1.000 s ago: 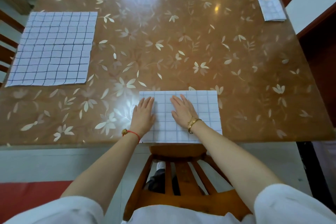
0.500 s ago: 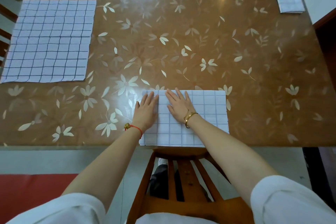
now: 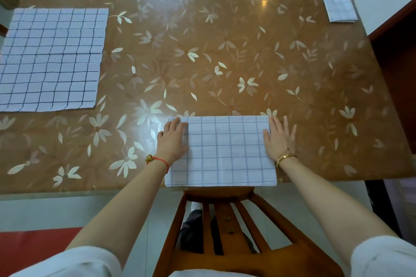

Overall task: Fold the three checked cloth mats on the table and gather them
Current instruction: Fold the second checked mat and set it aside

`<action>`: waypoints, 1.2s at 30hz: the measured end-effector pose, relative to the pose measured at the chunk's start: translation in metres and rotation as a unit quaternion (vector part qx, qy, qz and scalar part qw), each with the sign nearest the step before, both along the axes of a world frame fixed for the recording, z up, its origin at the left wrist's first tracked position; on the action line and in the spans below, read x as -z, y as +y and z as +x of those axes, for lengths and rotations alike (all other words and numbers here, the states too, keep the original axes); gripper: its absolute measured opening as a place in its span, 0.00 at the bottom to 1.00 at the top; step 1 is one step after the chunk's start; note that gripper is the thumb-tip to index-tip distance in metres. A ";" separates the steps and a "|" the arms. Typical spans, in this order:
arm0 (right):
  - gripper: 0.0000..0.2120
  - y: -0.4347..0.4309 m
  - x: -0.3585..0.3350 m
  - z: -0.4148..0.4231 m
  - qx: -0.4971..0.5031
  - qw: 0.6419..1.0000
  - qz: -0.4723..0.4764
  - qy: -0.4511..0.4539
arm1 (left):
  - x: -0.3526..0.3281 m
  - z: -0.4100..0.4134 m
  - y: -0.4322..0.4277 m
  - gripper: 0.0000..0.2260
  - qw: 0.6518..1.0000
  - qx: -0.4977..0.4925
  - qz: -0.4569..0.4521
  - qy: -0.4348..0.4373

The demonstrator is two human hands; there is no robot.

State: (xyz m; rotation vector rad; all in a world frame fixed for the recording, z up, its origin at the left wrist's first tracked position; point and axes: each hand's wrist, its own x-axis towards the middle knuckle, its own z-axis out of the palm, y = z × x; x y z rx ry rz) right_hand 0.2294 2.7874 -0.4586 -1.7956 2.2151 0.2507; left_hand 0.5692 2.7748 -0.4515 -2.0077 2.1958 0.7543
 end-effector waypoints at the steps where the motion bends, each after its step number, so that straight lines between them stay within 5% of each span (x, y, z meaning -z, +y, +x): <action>1: 0.27 -0.002 -0.003 0.005 -0.005 1.000 -0.016 -0.006 | -0.002 -0.001 -0.003 0.26 1.000 -0.004 -0.005 -0.001; 9: 0.26 -0.003 -0.012 0.098 -0.194 0.974 -0.028 -0.114 | -0.005 -0.004 -0.027 0.17 0.999 -0.033 -0.028 -0.001; 20: 0.26 -0.010 -0.005 0.124 -0.199 0.975 0.030 -0.095 | 0.002 0.007 -0.049 0.13 0.996 -0.079 -0.048 -0.007; 36: 0.26 -0.014 -0.008 0.122 -0.185 0.974 0.041 -0.123 | 0.000 0.028 -0.072 0.13 0.992 -0.099 0.044 -0.063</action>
